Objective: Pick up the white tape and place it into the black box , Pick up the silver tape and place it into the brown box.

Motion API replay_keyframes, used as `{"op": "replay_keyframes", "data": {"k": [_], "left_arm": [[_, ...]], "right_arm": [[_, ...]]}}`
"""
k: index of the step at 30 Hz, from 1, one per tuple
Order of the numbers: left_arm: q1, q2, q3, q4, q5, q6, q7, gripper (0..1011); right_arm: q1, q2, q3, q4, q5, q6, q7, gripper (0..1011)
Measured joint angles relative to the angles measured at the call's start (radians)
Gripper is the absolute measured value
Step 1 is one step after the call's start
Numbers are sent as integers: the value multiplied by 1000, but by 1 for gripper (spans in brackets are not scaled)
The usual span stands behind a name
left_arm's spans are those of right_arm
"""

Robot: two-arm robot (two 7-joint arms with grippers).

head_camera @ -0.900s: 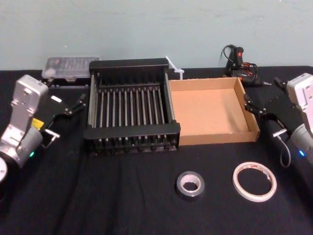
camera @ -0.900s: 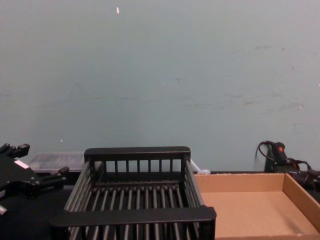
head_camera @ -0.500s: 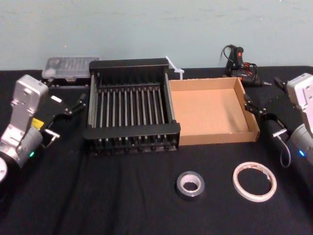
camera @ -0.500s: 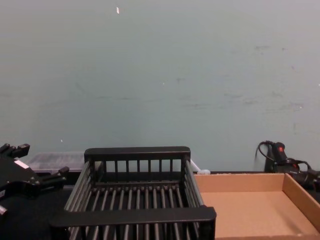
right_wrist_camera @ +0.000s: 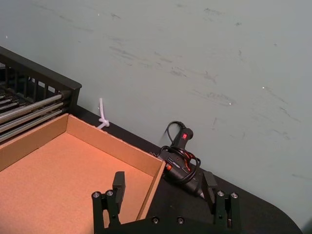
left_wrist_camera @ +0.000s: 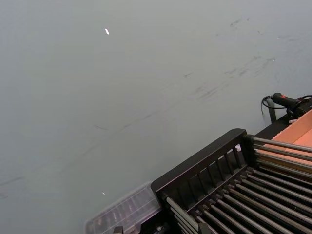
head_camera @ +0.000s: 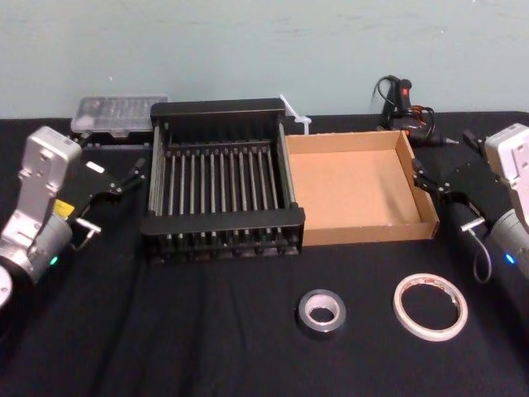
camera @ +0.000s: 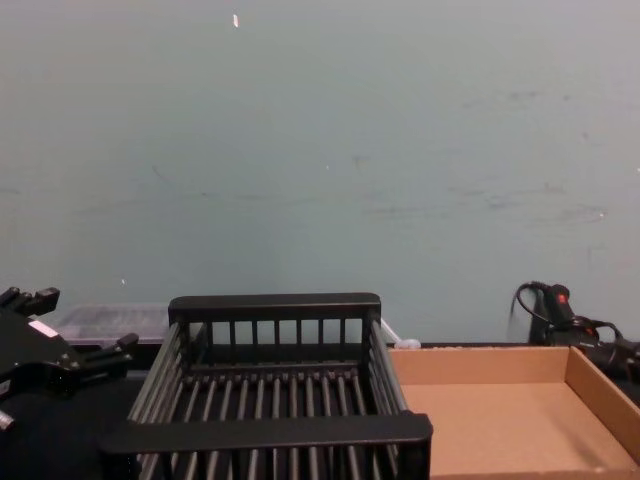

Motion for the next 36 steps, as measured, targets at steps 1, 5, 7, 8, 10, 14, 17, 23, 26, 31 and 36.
{"op": "replay_keyframes", "data": {"k": [1,5,7,8,10,14,17,23,26,31,36], "left_arm": [[0,0,0,0,0,0,0,1001],[0,0,0,0,0,0,0,1002],[0,0,0,0,0,0,0,1001],[0,0,0,0,0,0,0,1001],[0,0,0,0,0,0,0,1001],[0,0,0,0,0,0,0,1001],[0,0,0,0,0,0,0,1001],[0,0,0,0,0,0,0,1001],[0,0,0,0,0,0,0,1002],[0,0,0,0,0,0,0,1001],[0,0,0,0,0,0,0,1001]], "right_arm": [[0,0,0,0,0,0,0,1002],[0,0,0,0,0,0,0,1002],[0,0,0,0,0,0,0,1002],[0,0,0,0,0,0,0,1000],[0,0,0,0,0,0,0,1002],[0,0,0,0,0,0,0,1002],[0,0,0,0,0,0,0,1002],[-15,8,24,-27,3,4,16,1002],[-32,21,40,-55,11,14,31,1002],[-74,54,77,-119,43,44,63,1002],[-132,91,127,-193,99,78,98,1002]]}}
